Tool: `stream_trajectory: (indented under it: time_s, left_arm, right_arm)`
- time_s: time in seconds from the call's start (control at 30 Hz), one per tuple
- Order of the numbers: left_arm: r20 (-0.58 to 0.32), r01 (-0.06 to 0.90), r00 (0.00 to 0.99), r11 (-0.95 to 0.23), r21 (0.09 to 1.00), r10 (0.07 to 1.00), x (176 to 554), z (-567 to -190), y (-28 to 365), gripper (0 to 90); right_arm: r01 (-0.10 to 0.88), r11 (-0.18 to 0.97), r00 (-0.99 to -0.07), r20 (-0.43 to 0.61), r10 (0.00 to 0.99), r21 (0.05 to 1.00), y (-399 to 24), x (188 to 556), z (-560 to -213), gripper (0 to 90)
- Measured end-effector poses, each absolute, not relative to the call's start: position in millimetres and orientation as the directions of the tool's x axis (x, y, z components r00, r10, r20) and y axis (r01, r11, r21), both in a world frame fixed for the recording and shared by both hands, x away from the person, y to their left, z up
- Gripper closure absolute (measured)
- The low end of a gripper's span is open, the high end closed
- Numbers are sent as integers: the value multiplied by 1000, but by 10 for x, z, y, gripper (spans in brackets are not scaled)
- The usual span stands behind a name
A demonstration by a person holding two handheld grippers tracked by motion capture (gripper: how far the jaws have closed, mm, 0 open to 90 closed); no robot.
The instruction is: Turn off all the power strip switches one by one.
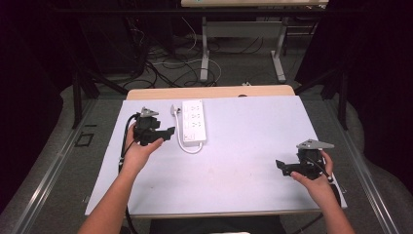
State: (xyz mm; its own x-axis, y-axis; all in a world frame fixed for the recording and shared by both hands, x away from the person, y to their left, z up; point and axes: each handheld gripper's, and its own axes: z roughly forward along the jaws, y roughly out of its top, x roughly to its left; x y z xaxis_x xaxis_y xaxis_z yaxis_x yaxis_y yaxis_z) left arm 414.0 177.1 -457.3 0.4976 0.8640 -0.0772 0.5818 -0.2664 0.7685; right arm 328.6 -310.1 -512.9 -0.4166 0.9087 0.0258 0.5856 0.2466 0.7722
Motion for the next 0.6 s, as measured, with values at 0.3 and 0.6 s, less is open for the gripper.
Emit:
stream_trajectory:
  time_s: [0.3, 0.6]
  left_arm:
    - [-132, 619, 507, -253, 744, 852, 4272, -4605, 1705, 427]
    - [-154, 644, 508, -255, 721, 848, 4398, -4650, 1592, 505]
  right_arm:
    - [591, 244, -411, 26, 911, 769, -3101, 3289, -5147, 10]
    - [594, 241, -408, 29, 913, 768, -3096, 3290, -5157, 11]
